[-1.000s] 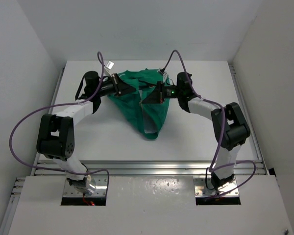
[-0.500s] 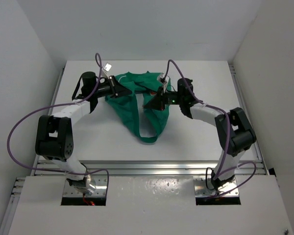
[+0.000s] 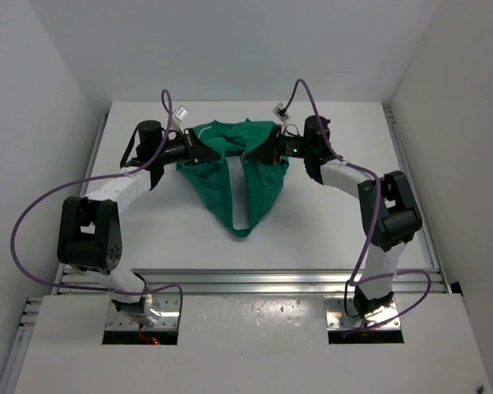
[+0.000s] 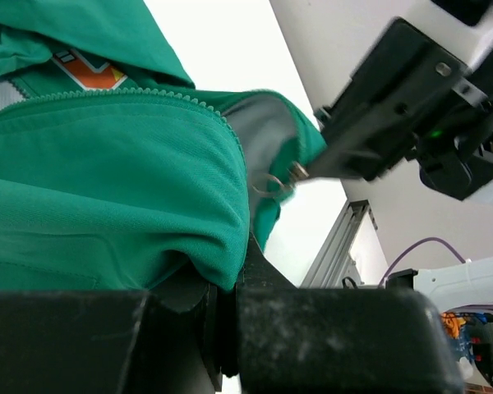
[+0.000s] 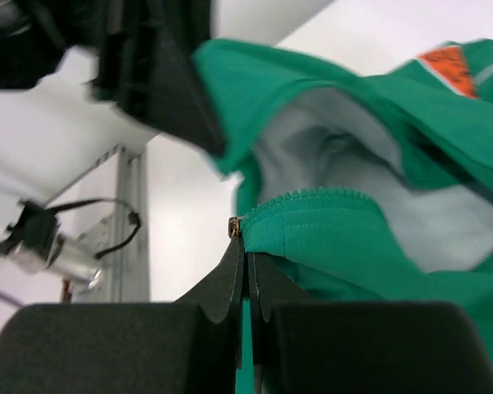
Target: Zip up the jacket
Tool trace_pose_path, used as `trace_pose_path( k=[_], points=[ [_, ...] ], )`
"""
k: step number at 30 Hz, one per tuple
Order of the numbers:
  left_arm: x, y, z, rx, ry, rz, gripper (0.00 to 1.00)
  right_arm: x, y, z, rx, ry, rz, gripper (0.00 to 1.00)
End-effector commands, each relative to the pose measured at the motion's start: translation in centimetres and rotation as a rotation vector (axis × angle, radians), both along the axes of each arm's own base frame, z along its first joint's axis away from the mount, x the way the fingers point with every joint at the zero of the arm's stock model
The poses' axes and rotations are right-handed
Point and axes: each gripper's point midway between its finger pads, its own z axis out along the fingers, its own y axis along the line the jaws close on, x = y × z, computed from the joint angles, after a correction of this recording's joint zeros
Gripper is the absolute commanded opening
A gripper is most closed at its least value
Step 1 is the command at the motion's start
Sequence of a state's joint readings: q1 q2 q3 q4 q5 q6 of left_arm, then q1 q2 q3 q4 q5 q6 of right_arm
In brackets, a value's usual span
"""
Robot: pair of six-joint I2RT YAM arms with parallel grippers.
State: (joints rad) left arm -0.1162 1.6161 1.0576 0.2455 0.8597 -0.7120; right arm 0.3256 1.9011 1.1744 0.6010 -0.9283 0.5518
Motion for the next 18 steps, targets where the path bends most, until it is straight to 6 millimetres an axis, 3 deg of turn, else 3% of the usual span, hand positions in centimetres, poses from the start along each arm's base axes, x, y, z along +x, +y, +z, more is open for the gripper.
trace_pose_path(
  k=[1, 2, 3, 6, 12, 13, 16, 18],
  points=[
    [0.3, -0.2, 4.0, -0.032, -0.133, -0.023, 0.0, -3.1, 0.8, 5.0, 0.073, -0.176, 0.104, 0.0],
    [0.3, -0.2, 4.1, -0.032, -0.133, -0.023, 0.0, -3.6, 0.8, 4.3, 0.061, -0.183, 0.116, 0.0],
    [0.1, -0.2, 4.1, -0.023, -0.135, -0.025, 0.0, -4.7, 0.3, 2.0, 0.036, -0.137, 0.117, 0.0],
    [-0.4, -0.1, 3.4, -0.004, -0.114, -0.029, 0.0, -5.0, 0.2, 2.3, 0.061, -0.137, 0.117, 0.0],
    [-0.1, -0.6, 4.7, -0.023, -0.15, -0.044, 0.0, -7.4, 1.0, 5.2, 0.117, -0.194, 0.211, 0.0],
    [-0.2, -0.7, 5.0, -0.031, -0.155, -0.052, 0.0, -8.1, 0.8, 6.6, 0.127, -0.266, 0.235, 0.0],
    [-0.4, -1.7, 4.9, -0.035, -0.17, -0.075, 0.0, -9.0, -0.2, 6.3, 0.116, -0.336, 0.229, 0.0],
    [-0.5, -1.7, 5.1, -0.038, -0.18, -0.085, 0.0, -8.3, -1.0, 9.6, 0.16, -0.485, 0.164, 0.0]
  ],
)
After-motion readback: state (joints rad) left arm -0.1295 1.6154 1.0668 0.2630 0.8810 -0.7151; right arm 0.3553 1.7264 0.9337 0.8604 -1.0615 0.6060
